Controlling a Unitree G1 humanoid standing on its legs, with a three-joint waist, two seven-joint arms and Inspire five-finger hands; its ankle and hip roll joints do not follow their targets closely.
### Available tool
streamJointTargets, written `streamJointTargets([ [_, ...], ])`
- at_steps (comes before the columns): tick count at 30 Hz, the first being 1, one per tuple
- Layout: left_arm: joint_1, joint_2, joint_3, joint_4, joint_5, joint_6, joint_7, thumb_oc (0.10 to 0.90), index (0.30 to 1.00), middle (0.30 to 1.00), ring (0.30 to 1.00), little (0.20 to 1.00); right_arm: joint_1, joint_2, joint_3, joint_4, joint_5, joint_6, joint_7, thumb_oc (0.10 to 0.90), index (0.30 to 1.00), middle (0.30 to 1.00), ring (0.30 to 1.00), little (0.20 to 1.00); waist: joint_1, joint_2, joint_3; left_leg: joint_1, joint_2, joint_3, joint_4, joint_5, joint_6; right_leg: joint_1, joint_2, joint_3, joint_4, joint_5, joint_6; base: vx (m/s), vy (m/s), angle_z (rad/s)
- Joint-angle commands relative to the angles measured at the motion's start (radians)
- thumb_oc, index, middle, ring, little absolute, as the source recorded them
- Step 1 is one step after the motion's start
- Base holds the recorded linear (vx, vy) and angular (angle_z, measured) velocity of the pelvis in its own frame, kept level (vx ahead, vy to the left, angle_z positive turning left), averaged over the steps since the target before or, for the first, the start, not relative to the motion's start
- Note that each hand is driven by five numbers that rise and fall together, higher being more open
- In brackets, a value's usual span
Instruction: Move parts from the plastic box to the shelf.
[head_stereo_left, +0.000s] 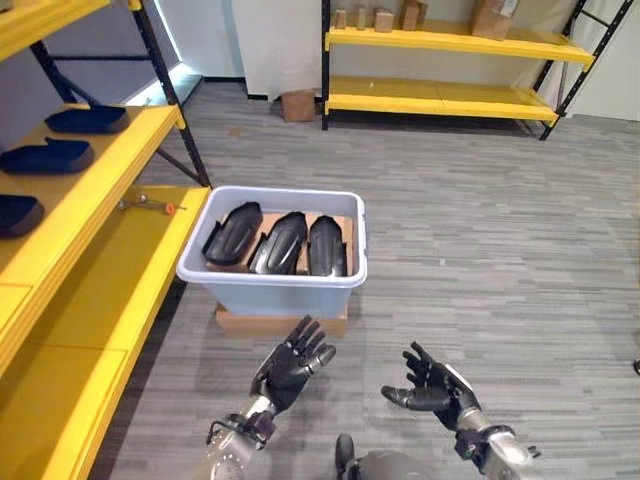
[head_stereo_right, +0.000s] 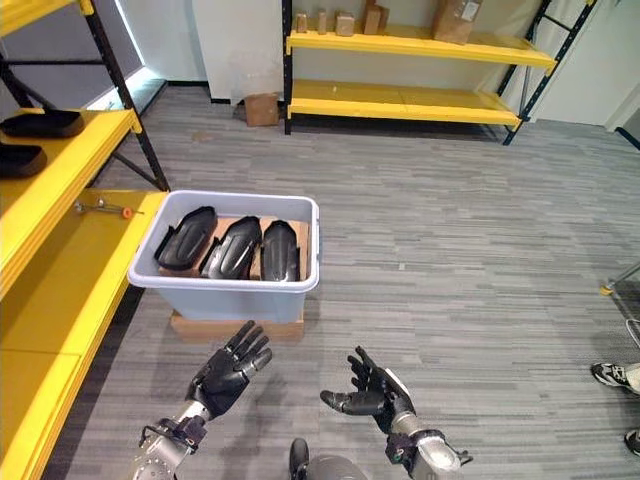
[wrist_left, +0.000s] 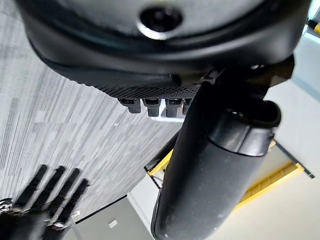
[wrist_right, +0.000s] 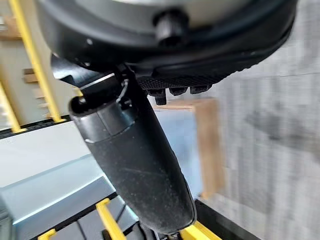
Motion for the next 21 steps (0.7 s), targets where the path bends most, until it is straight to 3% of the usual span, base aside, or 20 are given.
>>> streamJointTargets([
  [1,-0.032,-0.032,0.015,-0.115,-0.020,-0.120,0.002,0.900,1.000,1.000,1.000,1.000,-0.007,-0.009,-0.030,-0.064,0.008,-0.066,0.024,0.900,1.000,1.000,1.000,1.000,-0.012,-0.017,-0.088,-0.044,-0.086,0.047,0.020,0.042,0.043,0.002,0.004,0.036,-0.099,0.056,0.150,0.27,-0.136,-0.02],
  [3,-0.035,-0.036,0.029,-0.124,-0.025,-0.118,0.012,0.900,1.000,1.000,1.000,1.000,0.005,-0.013,-0.037,-0.068,0.004,-0.067,0.020,0.900,1.000,1.000,1.000,1.000,-0.015,-0.011,-0.095,-0.050,-0.074,0.065,0.110,0.101,0.012,0.009,0.010,0.018,-0.101,0.037,0.131,0.15,-0.106,0.01],
  [4,-0.035,-0.037,0.029,-0.124,-0.025,-0.118,0.012,0.900,1.000,1.000,1.000,1.000,0.005,-0.013,-0.037,-0.068,0.004,-0.067,0.020,0.900,1.000,1.000,1.000,1.000,-0.015,-0.010,-0.095,-0.051,-0.073,0.064,0.112,0.100,0.012,0.009,0.010,0.017,-0.101,0.036,0.131,0.15,-0.144,0.04],
  [5,-0.040,-0.040,0.031,-0.129,-0.002,-0.121,0.019,0.900,1.000,1.000,1.000,1.000,0.010,-0.018,-0.038,-0.065,0.007,-0.083,0.004,0.900,1.000,1.000,1.000,1.000,-0.013,-0.006,-0.091,-0.083,-0.065,0.080,0.236,0.176,-0.025,0.021,0.011,0.003,-0.101,0.019,0.106,0.14,-0.142,0.03],
  [7,-0.036,-0.041,0.027,-0.133,0.004,-0.121,0.013,0.900,1.000,1.000,1.000,1.000,0.014,-0.021,-0.045,-0.053,0.025,-0.119,0.004,0.900,1.000,1.000,1.000,1.000,-0.008,-0.014,-0.075,-0.186,-0.041,0.133,0.425,0.225,-0.056,0.054,-0.007,-0.008,-0.107,0.004,0.087,0.14,-0.170,0.11],
  [8,-0.035,-0.041,0.028,-0.134,0.005,-0.120,0.012,0.900,1.000,1.000,1.000,1.000,0.016,-0.021,-0.046,-0.054,0.029,-0.122,0.006,0.900,1.000,1.000,1.000,1.000,-0.006,-0.016,-0.072,-0.205,-0.029,0.145,0.451,0.227,-0.058,0.060,-0.012,-0.010,-0.107,0.001,0.085,0.11,-0.141,0.09],
  [9,-0.033,-0.040,0.036,-0.134,0.010,-0.114,0.007,0.900,1.000,1.000,1.000,1.000,0.023,-0.018,-0.051,-0.056,0.028,-0.132,0.014,0.900,1.000,1.000,1.000,1.000,-0.006,-0.018,-0.064,-0.242,0.016,0.179,0.476,0.215,-0.057,0.071,-0.026,-0.018,-0.104,-0.011,0.084,0.16,-0.042,0.10],
  [10,-0.023,-0.034,0.049,-0.126,0.000,-0.125,0.001,0.900,1.000,1.000,1.000,1.000,0.026,-0.017,-0.044,-0.062,-0.013,-0.151,0.011,0.900,1.000,1.000,1.000,1.000,-0.011,-0.008,-0.055,-0.249,0.092,0.233,0.376,0.182,-0.042,0.096,-0.041,-0.012,-0.099,-0.033,0.085,0.17,0.003,-0.02],
  [13,-0.011,-0.024,0.058,-0.134,-0.035,-0.147,0.012,0.900,1.000,1.000,1.000,1.000,0.010,-0.022,-0.028,-0.054,-0.025,-0.158,0.002,0.900,1.000,1.000,1.000,1.000,-0.001,-0.010,-0.051,-0.301,0.109,0.213,0.238,0.198,-0.039,0.131,-0.056,0.045,-0.129,-0.028,0.098,0.14,0.144,-0.27],
  [15,-0.017,-0.018,0.072,-0.125,-0.043,-0.138,0.011,0.900,1.000,1.000,1.000,1.000,0.017,-0.038,-0.037,-0.053,-0.018,-0.163,0.010,0.900,1.000,1.000,1.000,1.000,-0.001,-0.002,-0.056,-0.310,0.171,0.189,0.060,0.253,-0.070,0.160,-0.069,0.060,-0.157,-0.032,0.117,0.13,0.171,-0.42],
  [18,-0.008,-0.021,0.075,-0.126,-0.041,-0.127,-0.005,0.900,1.000,1.000,1.000,1.000,0.014,-0.058,-0.039,-0.054,-0.026,-0.171,0.003,0.900,1.000,1.000,1.000,1.000,0.008,0.008,-0.052,-0.275,0.214,0.112,-0.092,0.280,-0.093,0.176,-0.082,0.094,-0.164,-0.037,0.135,0.13,0.178,-0.09],
  [21,-0.004,-0.015,0.069,-0.130,-0.026,-0.109,-0.029,0.900,1.000,1.000,1.000,1.000,0.019,-0.082,-0.047,-0.083,-0.026,-0.156,0.031,0.900,1.000,1.000,1.000,1.000,-0.003,0.023,-0.043,-0.263,0.280,0.120,-0.163,0.340,-0.121,0.181,-0.087,0.106,-0.155,-0.050,0.136,0.11,0.236,-0.26],
])
